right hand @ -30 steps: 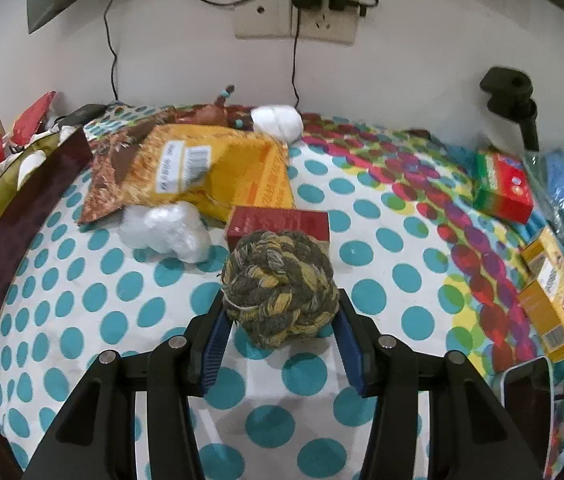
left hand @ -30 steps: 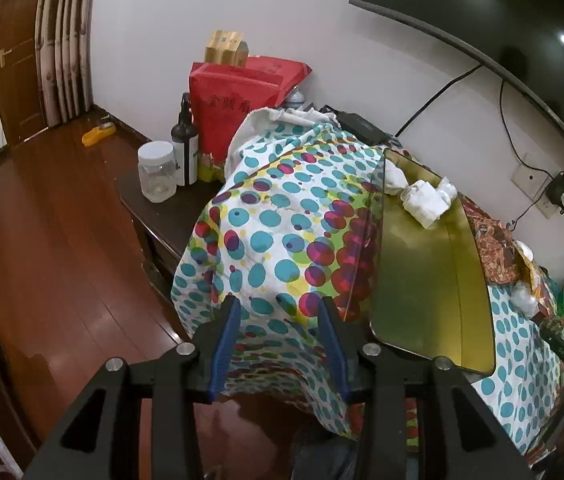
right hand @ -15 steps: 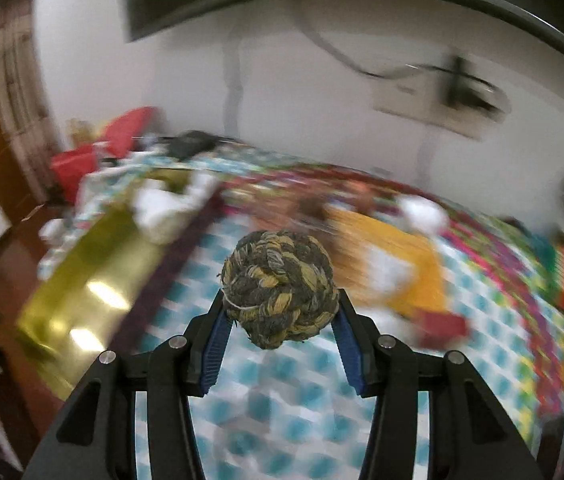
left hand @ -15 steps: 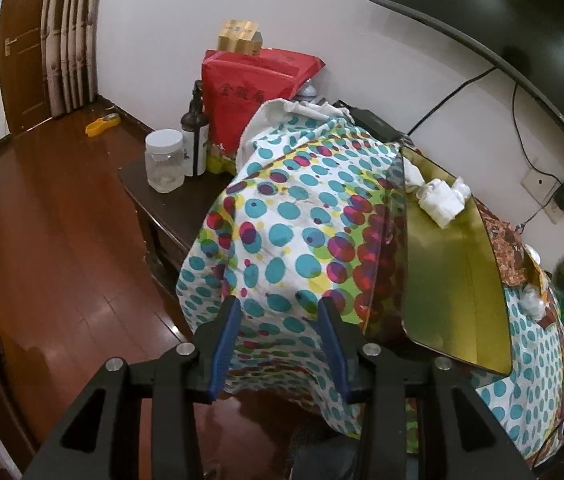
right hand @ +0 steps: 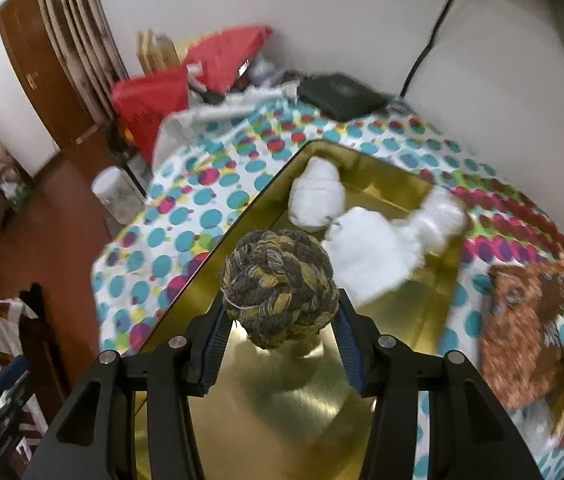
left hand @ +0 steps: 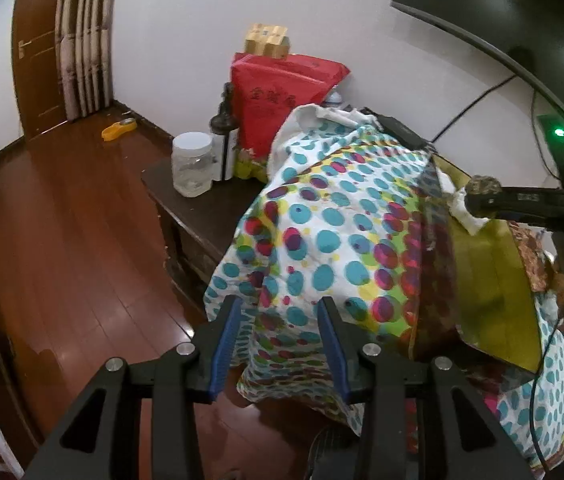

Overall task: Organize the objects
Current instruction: 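Lower the rope ball into the gold tray and open the right tool, then grasp the red box with the right tool while the left tool grasps the clear plastic bag, then carry the clear plastic bag into the gold tray and open the left tool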

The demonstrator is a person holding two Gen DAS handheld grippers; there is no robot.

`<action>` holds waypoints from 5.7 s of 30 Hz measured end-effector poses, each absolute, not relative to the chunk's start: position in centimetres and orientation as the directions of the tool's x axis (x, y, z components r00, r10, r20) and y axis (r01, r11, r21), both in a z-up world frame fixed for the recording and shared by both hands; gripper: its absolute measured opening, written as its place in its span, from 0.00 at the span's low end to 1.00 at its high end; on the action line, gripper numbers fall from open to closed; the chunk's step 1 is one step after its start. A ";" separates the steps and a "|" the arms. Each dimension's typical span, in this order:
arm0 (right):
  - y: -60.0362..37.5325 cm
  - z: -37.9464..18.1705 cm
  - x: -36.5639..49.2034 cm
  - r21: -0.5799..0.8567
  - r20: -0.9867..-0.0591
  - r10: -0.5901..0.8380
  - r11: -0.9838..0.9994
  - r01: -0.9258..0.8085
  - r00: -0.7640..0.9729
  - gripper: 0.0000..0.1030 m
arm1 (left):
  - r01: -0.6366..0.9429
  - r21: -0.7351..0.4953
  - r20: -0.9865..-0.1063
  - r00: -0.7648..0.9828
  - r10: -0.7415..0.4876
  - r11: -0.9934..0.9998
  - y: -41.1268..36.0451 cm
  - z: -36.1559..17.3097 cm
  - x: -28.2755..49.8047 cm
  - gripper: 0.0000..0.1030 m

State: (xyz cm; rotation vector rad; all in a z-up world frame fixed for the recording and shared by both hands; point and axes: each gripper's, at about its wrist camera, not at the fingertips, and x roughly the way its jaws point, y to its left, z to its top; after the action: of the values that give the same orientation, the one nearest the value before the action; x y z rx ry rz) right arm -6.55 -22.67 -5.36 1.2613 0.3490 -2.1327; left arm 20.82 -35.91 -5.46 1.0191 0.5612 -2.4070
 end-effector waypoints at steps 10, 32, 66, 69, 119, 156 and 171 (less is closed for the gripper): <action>-26.0 -8.2 -9.7 0.030 -0.907 -0.276 -0.794 0.607 -0.317 0.45 | 0.585 -0.268 -0.767 -0.611 -0.197 -0.766 -37.7 -6.9 20.9 0.40; -13.0 -2.2 -1.1 0.115 -0.750 -0.486 -0.764 0.635 -0.449 0.79 | 0.581 -0.204 -0.765 -0.597 -0.242 -0.788 -36.1 -7.3 20.0 0.40; 15.0 -10.1 -6.6 0.035 -0.779 -0.166 -0.975 0.222 -0.604 0.78 | 0.047 0.069 -0.716 -0.693 -0.082 -0.997 -13.8 -0.6 11.9 0.40; 14.9 -10.1 -7.2 0.052 -0.776 -0.185 -0.972 0.231 -0.602 0.78 | -0.006 0.071 -0.721 -0.691 -0.048 -0.997 -11.6 -0.5 10.5 0.40; 18.5 -11.0 -7.7 0.006 -0.793 -0.105 -0.986 0.165 -0.600 0.62 | -0.087 -0.066 -0.749 -0.654 0.107 -0.994 4.7 -8.4 -6.1 0.37; 18.2 -10.9 -7.9 -0.012 -0.794 -0.096 -0.985 0.173 -0.600 0.60 | -0.077 -0.055 -0.690 -0.718 0.093 -0.996 -0.6 -4.0 3.3 0.36; 18.2 -10.7 -7.9 -0.019 -0.794 -0.091 -0.984 0.175 -0.601 0.60 | 0.077 -0.037 -0.628 -0.778 -0.037 -0.996 -8.1 0.5 4.4 0.36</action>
State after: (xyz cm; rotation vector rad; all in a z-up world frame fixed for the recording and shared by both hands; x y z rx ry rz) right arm -7.90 18.17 -10.69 1.3223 0.1419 -2.6810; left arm 4.37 -8.09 0.52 1.0234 0.0935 -2.9045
